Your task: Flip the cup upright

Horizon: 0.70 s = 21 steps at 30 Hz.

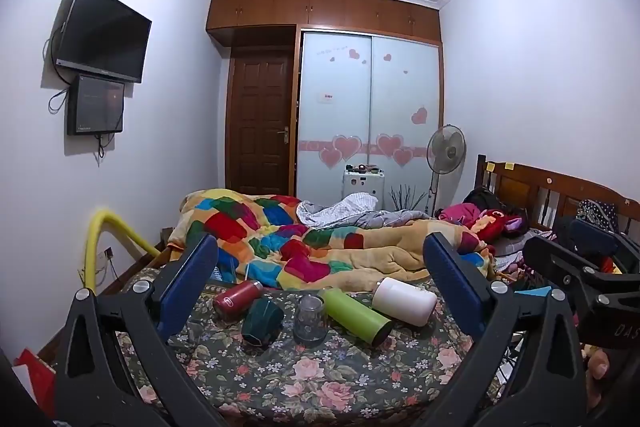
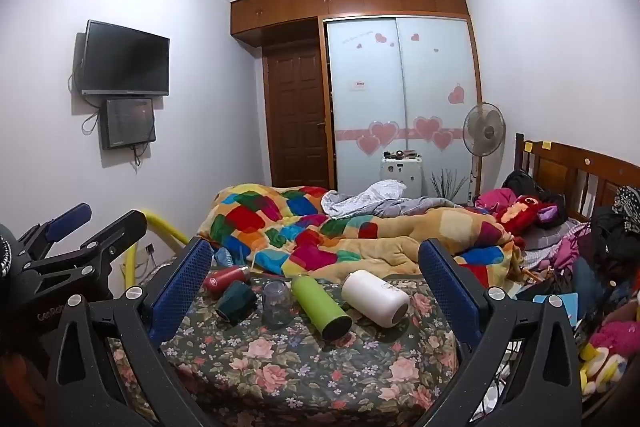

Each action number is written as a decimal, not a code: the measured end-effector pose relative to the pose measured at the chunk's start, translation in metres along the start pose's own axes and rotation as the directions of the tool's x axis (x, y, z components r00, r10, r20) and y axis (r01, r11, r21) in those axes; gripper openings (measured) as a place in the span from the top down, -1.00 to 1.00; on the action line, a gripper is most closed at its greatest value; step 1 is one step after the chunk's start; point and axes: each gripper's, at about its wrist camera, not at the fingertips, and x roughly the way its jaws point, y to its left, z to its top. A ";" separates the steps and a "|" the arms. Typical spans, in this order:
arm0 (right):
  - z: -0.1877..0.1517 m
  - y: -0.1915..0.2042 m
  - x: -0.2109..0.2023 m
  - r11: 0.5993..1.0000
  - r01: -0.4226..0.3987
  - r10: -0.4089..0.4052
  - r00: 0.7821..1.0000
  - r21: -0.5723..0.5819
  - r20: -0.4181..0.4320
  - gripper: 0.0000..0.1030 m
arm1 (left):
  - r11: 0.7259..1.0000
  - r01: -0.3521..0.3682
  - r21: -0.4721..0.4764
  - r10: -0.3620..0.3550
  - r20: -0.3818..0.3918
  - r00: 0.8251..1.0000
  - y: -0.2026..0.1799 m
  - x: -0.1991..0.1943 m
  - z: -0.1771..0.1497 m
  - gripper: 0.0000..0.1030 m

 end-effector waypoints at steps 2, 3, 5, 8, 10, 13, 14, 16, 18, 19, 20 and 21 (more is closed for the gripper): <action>0.000 0.001 0.001 1.000 0.002 -0.002 1.000 -0.012 -0.007 -1.00 | 1.000 0.004 0.000 -0.004 -0.007 1.000 -0.001 0.000 0.000 -1.00; 0.000 0.001 0.001 1.000 0.002 -0.002 1.000 -0.011 -0.008 -1.00 | 1.000 0.000 0.002 0.000 -0.009 1.000 -0.002 -0.001 0.000 -1.00; 0.000 0.001 0.002 1.000 0.003 -0.003 1.000 -0.010 -0.007 -1.00 | 1.000 -0.009 0.001 0.009 -0.027 1.000 -0.006 0.006 0.002 -1.00; 0.000 0.001 0.002 1.000 0.004 -0.004 1.000 -0.009 -0.007 -1.00 | 1.000 -0.013 -0.018 0.012 -0.034 0.999 0.001 0.009 0.002 -1.00; -0.001 0.002 0.001 1.000 0.004 -0.004 1.000 -0.008 -0.007 -1.00 | 1.000 -0.010 -0.018 0.010 -0.024 1.000 0.005 0.007 -0.003 -1.00; 0.000 0.001 0.003 1.000 0.001 -0.001 1.000 -0.009 -0.014 -1.00 | 1.000 -0.012 -0.016 0.012 -0.026 1.000 0.003 0.009 -0.004 -1.00; 0.000 0.001 0.003 1.000 0.003 -0.003 1.000 -0.010 -0.013 -1.00 | 1.000 -0.012 -0.016 0.012 -0.026 1.000 0.003 0.009 -0.004 -1.00; 0.000 0.001 0.003 1.000 0.002 -0.002 1.000 -0.008 -0.014 -1.00 | 1.000 -0.010 -0.022 0.009 -0.023 1.000 0.006 0.008 -0.006 -1.00; 0.000 0.002 0.004 1.000 0.002 -0.002 1.000 -0.010 -0.017 -1.00 | 1.000 -0.011 -0.021 0.011 -0.027 1.000 0.004 0.010 -0.006 -1.00; 0.000 0.002 0.003 1.000 0.002 -0.003 1.000 -0.010 -0.017 -1.00 | 1.000 -0.011 -0.022 0.010 -0.027 1.000 0.004 0.011 -0.007 -1.00; 0.000 0.002 0.004 1.000 0.002 -0.002 1.000 -0.010 -0.018 -1.00 | 1.000 -0.011 -0.021 0.011 -0.026 1.000 0.004 0.011 -0.008 -1.00; 0.000 0.002 0.003 1.000 0.003 -0.003 1.000 -0.010 -0.018 -1.00 | 1.000 -0.012 -0.020 0.012 -0.026 1.000 0.003 0.011 -0.008 -1.00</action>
